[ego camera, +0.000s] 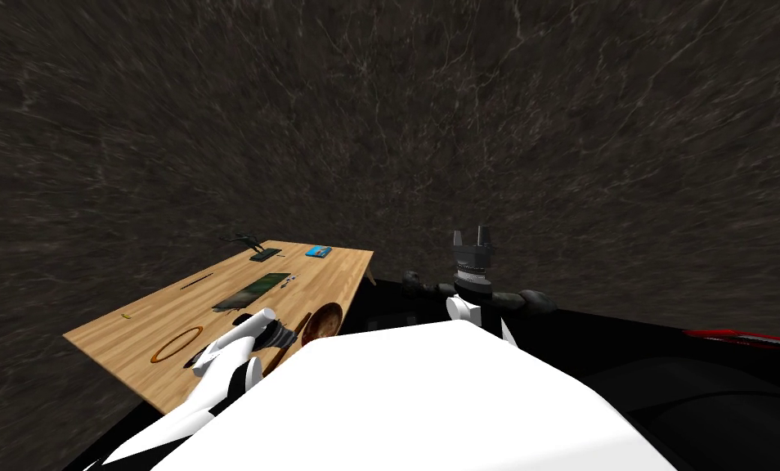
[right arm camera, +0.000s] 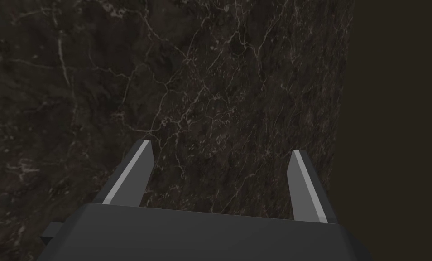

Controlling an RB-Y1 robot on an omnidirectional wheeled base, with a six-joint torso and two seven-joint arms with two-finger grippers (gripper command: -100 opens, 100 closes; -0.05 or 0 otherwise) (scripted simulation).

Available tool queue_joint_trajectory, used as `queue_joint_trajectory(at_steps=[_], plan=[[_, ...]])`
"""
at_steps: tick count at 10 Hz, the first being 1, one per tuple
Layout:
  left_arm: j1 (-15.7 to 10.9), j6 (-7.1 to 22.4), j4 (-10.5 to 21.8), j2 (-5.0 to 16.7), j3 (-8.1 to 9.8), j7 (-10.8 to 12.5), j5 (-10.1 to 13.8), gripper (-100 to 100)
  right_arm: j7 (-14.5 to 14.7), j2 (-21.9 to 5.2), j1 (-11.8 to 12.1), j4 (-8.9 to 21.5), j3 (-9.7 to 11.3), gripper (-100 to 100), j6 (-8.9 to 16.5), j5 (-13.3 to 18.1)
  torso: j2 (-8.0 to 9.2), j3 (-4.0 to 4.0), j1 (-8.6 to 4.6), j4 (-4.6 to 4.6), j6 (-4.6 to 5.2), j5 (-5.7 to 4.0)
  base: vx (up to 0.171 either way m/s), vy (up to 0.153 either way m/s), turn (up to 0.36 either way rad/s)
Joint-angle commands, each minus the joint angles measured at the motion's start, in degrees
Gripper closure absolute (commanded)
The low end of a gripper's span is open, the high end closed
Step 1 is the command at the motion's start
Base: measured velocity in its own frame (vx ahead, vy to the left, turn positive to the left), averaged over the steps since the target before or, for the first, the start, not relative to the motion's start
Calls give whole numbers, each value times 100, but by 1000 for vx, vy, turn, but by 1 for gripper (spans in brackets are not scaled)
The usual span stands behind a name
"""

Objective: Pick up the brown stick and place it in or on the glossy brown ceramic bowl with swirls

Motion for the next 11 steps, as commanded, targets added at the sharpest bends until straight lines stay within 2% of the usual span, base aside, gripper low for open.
queue_joint_trajectory(at_steps=[1,2,3,4,5,6,7,8,11], plan=[[0,0,0,0,0,0,0,100,0,0,0,0,0,0,0,0,0,0,0,0,0,0,0,0,0],[0,-1,0,0,0,0,0,0,0,0,0,0,0,0,0,0,0,0,0,0,0,0,0,0,0],[6,178,-135,73,41,25,11,100,0,0,0,0,0,0,0,0,0,0,0,0,0,0,-22,-21,-40],[3,269,-187,117,63,34,18,100,0,0,0,0,0,0,0,0,5,4,-8,3,3,-5,-32,-35,-45],[-8,178,-122,92,45,28,12,100,0,0,0,0,0,0,0,0,11,6,-14,3,1,-6,-13,-15,-4],[-10,195,-125,100,49,25,14,0,0,0,0,0,0,0,0,0,7,4,-9,2,0,-3,0,0,0],[-5,321,-173,279,55,70,22,100,0,0,0,0,0,0,0,0,4,2,-5,1,0,-3,12,-53,35],[-4,379,-195,360,58,91,26,100,0,0,0,0,0,0,0,0,-1,0,-19,1,-4,-10,4,-82,53],[2,736,-327,837,78,208,57,100,0,1,0,0,1,0,0,0,5,3,-47,2,-8,-20,-3,-106,46]])
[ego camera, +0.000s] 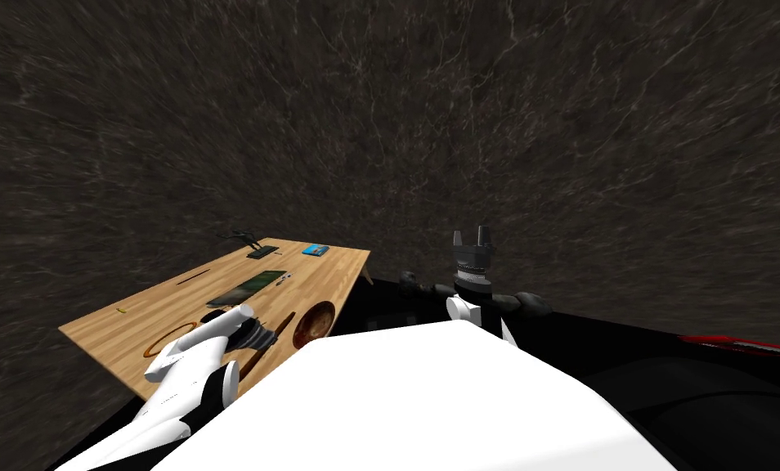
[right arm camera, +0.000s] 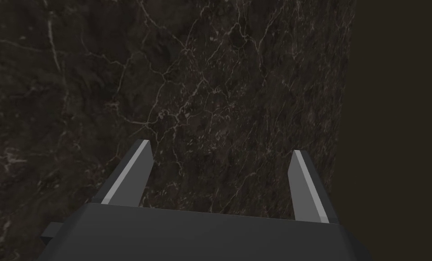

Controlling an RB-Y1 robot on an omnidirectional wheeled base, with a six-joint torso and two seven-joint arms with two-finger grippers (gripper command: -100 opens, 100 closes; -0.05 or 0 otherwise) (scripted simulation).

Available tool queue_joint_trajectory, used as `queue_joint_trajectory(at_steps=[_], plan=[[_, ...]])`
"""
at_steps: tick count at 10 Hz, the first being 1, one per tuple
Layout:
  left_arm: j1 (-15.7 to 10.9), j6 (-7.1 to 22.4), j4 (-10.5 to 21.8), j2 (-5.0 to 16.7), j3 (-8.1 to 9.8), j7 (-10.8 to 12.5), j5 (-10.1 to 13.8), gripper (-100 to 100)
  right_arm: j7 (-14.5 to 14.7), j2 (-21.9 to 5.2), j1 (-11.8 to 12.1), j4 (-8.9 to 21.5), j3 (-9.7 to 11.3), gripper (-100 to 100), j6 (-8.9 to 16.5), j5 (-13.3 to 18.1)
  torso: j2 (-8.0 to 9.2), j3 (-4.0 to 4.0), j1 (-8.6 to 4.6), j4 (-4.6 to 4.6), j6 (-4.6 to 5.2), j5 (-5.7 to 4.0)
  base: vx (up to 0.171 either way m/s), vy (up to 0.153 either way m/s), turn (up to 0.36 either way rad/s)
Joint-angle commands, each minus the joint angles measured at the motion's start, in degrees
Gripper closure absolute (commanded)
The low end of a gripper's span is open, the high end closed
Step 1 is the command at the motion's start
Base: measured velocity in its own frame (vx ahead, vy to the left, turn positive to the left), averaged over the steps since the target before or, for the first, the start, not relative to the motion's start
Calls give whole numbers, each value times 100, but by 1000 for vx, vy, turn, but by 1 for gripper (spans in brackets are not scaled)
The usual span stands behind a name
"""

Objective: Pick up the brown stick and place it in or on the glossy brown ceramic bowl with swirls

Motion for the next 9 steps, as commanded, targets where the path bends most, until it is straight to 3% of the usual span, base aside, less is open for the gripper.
queue_joint_trajectory(at_steps=[1,2,5,9], plan=[[-34,146,27,232,10,46,17,100,0,0,0,0,0,0,0,0,0,0,0,0,0,0,-5,-120,46],[-34,146,27,232,10,46,17,100,0,0,0,0,0,0,0,0,0,0,-5,0,-2,-2,6,-66,22],[-45,525,-127,589,56,140,64,100,0,0,0,0,0,0,0,0,-8,-4,9,0,2,0,4,-80,17],[-86,922,-314,828,131,214,139,100,0,0,0,0,0,0,0,0,-3,0,4,2,4,3,-11,-87,-3]])
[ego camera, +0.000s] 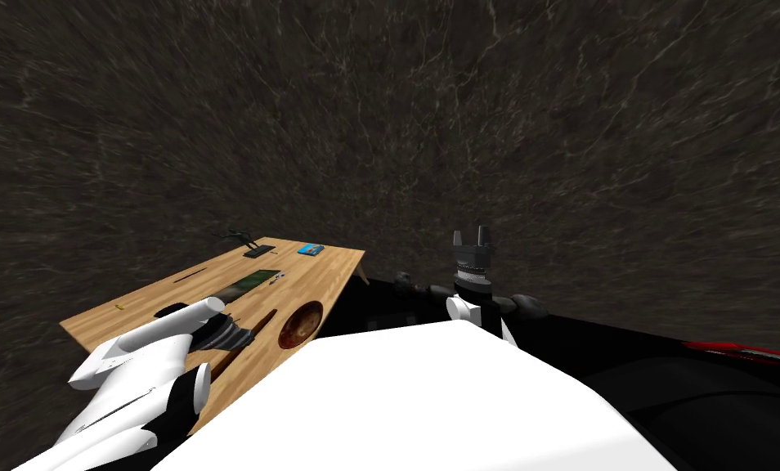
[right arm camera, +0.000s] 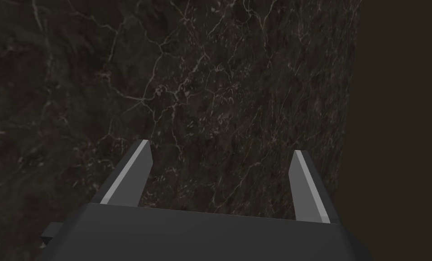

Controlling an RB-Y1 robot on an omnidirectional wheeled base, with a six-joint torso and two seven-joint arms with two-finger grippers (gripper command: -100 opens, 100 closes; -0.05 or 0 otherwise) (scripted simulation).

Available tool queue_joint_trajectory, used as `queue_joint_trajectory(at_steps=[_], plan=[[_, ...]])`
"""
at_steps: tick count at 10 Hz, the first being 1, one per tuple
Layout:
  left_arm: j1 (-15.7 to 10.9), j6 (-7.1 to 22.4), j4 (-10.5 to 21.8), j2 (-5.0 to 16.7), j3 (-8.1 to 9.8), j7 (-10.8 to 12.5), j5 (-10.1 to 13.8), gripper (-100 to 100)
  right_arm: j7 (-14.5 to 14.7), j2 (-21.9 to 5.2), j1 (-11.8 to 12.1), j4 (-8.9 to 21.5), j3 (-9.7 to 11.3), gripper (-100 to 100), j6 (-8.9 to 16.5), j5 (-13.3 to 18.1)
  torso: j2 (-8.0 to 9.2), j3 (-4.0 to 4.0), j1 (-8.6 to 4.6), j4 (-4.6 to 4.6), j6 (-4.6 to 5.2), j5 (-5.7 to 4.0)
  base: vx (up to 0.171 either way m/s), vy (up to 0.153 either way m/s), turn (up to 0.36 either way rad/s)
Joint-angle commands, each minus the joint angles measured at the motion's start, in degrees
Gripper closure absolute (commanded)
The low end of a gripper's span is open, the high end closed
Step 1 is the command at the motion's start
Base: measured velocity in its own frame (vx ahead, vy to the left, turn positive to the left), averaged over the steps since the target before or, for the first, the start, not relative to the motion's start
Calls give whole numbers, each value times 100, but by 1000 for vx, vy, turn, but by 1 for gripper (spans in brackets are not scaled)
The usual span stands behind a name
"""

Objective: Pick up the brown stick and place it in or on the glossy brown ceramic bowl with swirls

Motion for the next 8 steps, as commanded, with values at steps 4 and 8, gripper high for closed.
queue_joint_trajectory(at_steps=[4,8], plan=[[-80,449,-231,91,119,62,90,100,0,0,0,0,0,0,0,0,-1,0,2,0,7,4,-23,-91,-50],[-89,867,-573,-92,262,91,116,100,0,0,0,0,0,0,0,0,-3,-3,6,-2,17,8,-17,-84,-110]])
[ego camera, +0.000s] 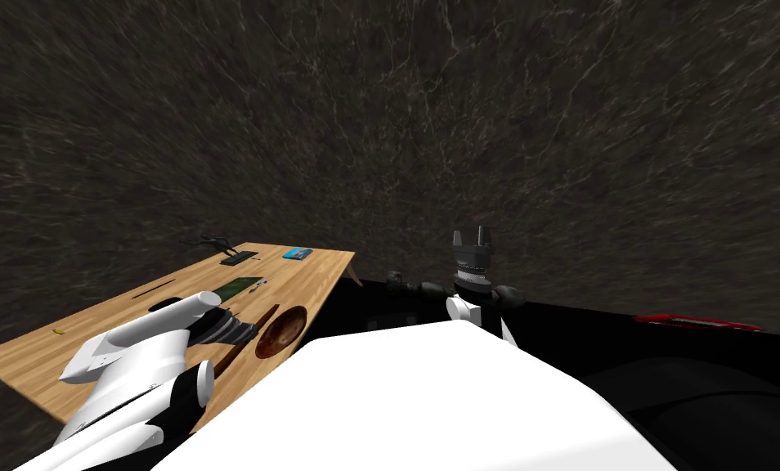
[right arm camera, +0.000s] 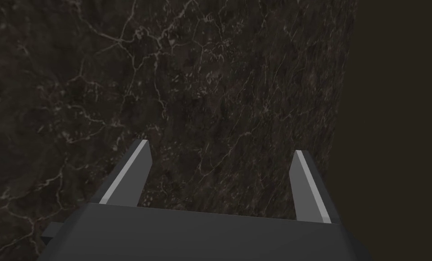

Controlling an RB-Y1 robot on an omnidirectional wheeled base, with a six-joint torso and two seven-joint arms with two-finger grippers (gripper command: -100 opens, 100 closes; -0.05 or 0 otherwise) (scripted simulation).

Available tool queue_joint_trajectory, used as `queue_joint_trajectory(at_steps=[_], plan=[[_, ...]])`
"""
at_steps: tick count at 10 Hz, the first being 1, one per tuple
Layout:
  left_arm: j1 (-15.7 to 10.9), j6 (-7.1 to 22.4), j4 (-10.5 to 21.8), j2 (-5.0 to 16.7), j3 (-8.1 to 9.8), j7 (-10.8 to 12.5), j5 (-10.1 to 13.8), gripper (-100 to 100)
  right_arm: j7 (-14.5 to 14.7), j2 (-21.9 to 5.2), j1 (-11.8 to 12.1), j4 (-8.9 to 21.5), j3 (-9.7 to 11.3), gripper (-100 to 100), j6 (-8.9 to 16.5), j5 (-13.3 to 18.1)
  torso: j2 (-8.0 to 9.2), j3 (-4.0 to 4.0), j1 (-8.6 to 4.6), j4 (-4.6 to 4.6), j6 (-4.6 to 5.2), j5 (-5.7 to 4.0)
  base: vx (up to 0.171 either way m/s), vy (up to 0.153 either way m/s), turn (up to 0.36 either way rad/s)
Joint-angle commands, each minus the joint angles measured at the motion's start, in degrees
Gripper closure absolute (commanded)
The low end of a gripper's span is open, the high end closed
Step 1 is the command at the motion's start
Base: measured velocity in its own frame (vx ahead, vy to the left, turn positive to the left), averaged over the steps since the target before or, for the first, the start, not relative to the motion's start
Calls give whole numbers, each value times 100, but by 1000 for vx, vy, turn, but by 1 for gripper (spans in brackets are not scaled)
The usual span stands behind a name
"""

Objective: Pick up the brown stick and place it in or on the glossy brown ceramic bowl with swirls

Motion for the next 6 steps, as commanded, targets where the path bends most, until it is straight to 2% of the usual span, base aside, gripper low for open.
queue_joint_trajectory(at_steps=[1,3,4,5,6], plan=[[-7,192,-144,-115,59,4,-1,100,0,0,0,0,0,0,0,0,0,0,0,0,0,0,-18,-89,-145],[1,392,-322,-256,132,7,-6,100,0,0,0,0,0,0,0,0,1,0,-6,-1,5,1,-29,-99,-134],[-11,325,-277,-219,106,24,-10,100,0,0,0,0,0,0,0,0,2,0,-3,-1,7,1,-10,-41,-35],[-15,350,-285,-235,106,26,-7,-100,0,0,0,0,-1,0,0,0,0,0,19,-1,-3,0,-1,-10,4],[-15,349,-284,-235,105,26,-7,-100,0,-1,1,0,-1,0,0,0,0,-1,34,-2,-3,4,0,0,0]])
